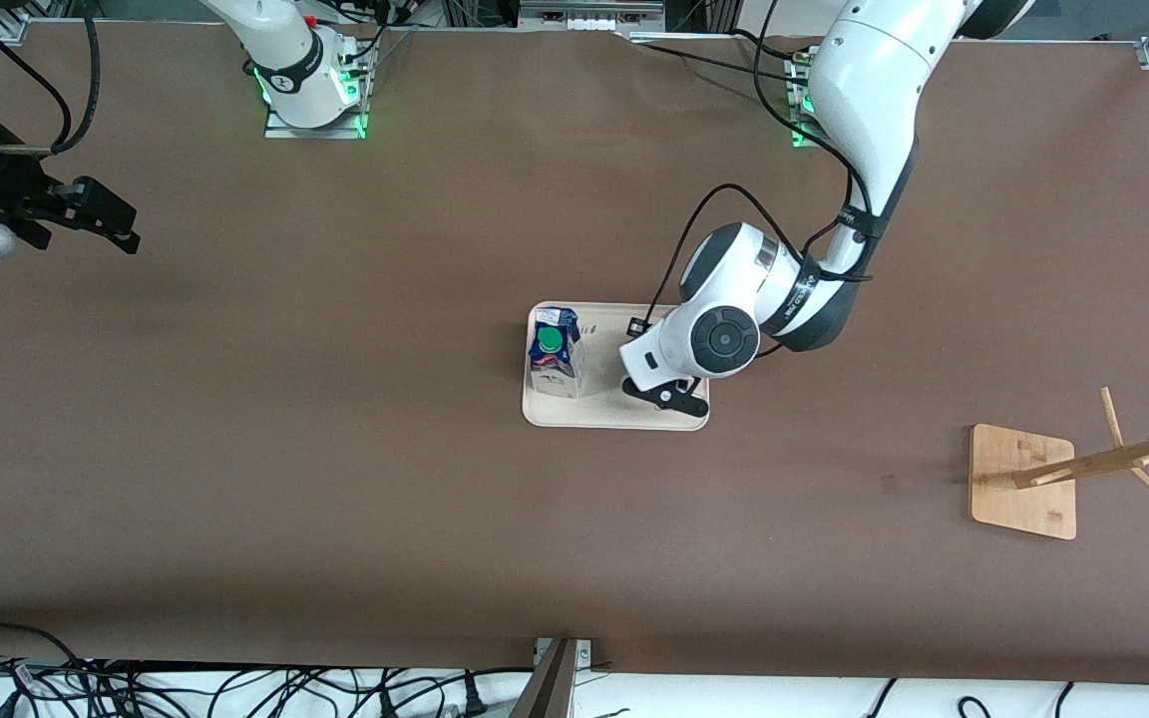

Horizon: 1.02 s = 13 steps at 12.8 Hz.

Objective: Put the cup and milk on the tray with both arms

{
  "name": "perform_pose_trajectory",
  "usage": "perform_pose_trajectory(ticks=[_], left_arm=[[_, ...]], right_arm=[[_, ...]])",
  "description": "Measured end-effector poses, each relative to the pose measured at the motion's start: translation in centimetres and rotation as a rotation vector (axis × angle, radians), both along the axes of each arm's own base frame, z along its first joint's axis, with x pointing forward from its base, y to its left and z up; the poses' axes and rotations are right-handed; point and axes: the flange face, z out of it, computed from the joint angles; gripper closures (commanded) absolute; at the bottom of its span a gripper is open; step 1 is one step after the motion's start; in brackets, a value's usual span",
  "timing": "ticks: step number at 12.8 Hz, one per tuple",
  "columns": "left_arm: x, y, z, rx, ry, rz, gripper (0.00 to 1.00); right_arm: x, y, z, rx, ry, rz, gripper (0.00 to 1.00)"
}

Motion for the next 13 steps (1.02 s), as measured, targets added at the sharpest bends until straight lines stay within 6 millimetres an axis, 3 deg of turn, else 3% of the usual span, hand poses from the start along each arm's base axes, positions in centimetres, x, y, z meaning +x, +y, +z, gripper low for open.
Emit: perform_pose_trajectory(ticks=[3,6,10,13], left_arm=[[0.2,-0.1,0.0,-0.005,-0.011,0.003,0.00],[0.9,-0.3,1.6,-0.020,-0.040,0.008,0.00],[1.7,1.7,7.9,-0.029,-0.062,0.025,0.00],[3.3,6.8,14.7,-0.036,-0.112,0.089,0.00]], right_arm=[[0.0,0.0,0.0,0.000,0.000,0.000,0.00],[0.0,0.0,0.0,0.000,-0.001,0.000,0.00],[0.0,0.0,0.0,0.000,-0.001,0.000,0.00],[0.0,0.0,0.1,0.000,-0.002,-0.001,0.00]])
